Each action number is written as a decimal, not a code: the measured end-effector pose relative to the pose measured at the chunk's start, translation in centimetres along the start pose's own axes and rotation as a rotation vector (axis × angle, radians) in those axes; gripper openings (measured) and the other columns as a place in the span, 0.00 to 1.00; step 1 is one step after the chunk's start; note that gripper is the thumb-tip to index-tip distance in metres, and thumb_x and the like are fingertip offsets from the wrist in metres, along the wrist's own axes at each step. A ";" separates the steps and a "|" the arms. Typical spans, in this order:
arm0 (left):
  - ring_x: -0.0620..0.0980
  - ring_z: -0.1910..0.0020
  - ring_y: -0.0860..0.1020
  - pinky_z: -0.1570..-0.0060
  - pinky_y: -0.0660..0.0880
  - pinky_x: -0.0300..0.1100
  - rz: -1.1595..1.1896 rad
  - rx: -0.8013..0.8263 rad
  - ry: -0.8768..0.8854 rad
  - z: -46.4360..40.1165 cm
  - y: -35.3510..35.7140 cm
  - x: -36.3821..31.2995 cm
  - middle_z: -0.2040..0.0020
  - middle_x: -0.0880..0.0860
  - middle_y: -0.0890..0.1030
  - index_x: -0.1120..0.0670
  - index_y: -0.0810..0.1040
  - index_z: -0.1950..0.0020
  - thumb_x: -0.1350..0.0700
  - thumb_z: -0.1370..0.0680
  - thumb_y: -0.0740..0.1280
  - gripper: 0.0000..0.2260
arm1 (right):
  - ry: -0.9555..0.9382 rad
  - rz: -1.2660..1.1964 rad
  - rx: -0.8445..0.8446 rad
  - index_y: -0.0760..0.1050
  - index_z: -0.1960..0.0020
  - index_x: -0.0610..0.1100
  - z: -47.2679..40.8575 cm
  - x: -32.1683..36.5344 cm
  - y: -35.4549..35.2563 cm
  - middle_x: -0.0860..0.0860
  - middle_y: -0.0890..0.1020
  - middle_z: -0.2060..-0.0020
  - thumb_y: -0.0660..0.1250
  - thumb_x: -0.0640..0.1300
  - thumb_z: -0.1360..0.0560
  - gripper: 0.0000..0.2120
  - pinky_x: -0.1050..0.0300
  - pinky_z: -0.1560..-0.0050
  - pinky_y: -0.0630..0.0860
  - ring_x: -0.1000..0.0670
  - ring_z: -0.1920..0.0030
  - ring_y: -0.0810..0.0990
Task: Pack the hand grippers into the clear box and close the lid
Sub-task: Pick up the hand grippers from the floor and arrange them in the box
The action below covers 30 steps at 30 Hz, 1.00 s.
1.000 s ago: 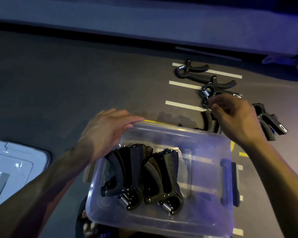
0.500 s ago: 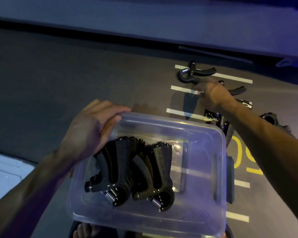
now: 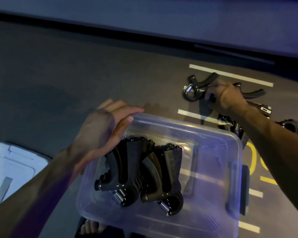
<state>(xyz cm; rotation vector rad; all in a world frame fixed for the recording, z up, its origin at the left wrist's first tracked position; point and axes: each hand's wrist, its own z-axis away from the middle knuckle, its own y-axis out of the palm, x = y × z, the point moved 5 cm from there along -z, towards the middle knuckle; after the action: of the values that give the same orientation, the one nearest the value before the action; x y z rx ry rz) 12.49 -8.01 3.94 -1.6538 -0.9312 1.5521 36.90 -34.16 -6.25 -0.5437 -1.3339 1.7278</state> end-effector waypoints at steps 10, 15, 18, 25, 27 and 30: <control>0.51 0.49 0.76 0.46 0.70 0.40 -0.038 -0.007 0.034 0.3 0.1 -0.2 0.45 0.46 0.80 0.49 0.79 0.32 0.55 0.16 0.61 0.14 | -0.131 -0.231 -0.140 0.72 0.47 0.50 4.5 2.5 -0.9 0.48 0.80 0.52 0.72 0.40 0.28 0.13 0.48 0.52 0.77 0.43 0.52 0.80; 0.51 0.43 0.74 0.41 0.72 0.56 -0.018 -0.019 -0.047 0.8 -0.6 -0.7 0.40 0.45 0.80 0.45 0.78 0.32 0.52 0.16 0.59 0.15 | -0.041 -0.579 -0.444 0.78 0.45 0.48 8.3 5.2 -8.7 0.51 0.82 0.54 0.70 0.49 0.24 0.09 0.51 0.49 0.79 0.51 0.54 0.81; 0.49 0.40 0.73 0.36 0.70 0.48 0.063 -0.140 -0.089 1.6 -2.0 -2.5 0.38 0.44 0.78 0.47 0.78 0.32 0.54 0.16 0.62 0.14 | -0.034 -0.687 -0.559 0.80 0.46 0.45 12.6 7.6 -12.5 0.53 0.83 0.55 0.70 0.51 0.23 0.11 0.56 0.49 0.79 0.57 0.53 0.82; 0.52 0.36 0.73 0.33 0.69 0.45 0.040 -0.227 0.103 5.5 -4.4 -9.6 0.34 0.50 0.75 0.50 0.74 0.28 0.50 0.25 0.76 0.27 | 0.070 -0.791 -0.371 0.81 0.55 0.47 19.8 13.2 -14.5 0.50 0.83 0.68 0.68 0.50 0.25 0.07 0.57 0.62 0.77 0.58 0.69 0.84; 0.52 0.37 0.75 0.36 0.72 0.49 -0.013 -0.182 0.150 6.4 -3.4 -10.9 0.35 0.49 0.77 0.49 0.77 0.30 0.50 0.28 0.77 0.27 | 0.117 -0.890 -0.235 0.82 0.57 0.47 20.5 14.3 -13.0 0.46 0.84 0.67 0.69 0.48 0.26 0.06 0.56 0.65 0.75 0.54 0.70 0.84; 0.50 0.44 0.80 0.42 0.75 0.46 0.023 -0.192 0.178 8.1 -2.4 -11.4 0.42 0.48 0.82 0.51 0.81 0.34 0.55 0.28 0.78 0.22 | 0.123 -0.976 -0.071 0.83 0.57 0.45 21.9 15.3 -11.2 0.40 0.85 0.62 0.69 0.52 0.24 0.11 0.57 0.66 0.72 0.48 0.66 0.80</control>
<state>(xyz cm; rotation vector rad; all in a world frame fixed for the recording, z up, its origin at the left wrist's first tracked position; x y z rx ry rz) 3.89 -16.50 11.30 -1.9086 -0.9936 1.3379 16.14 -32.98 13.92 0.0060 -1.2592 0.8308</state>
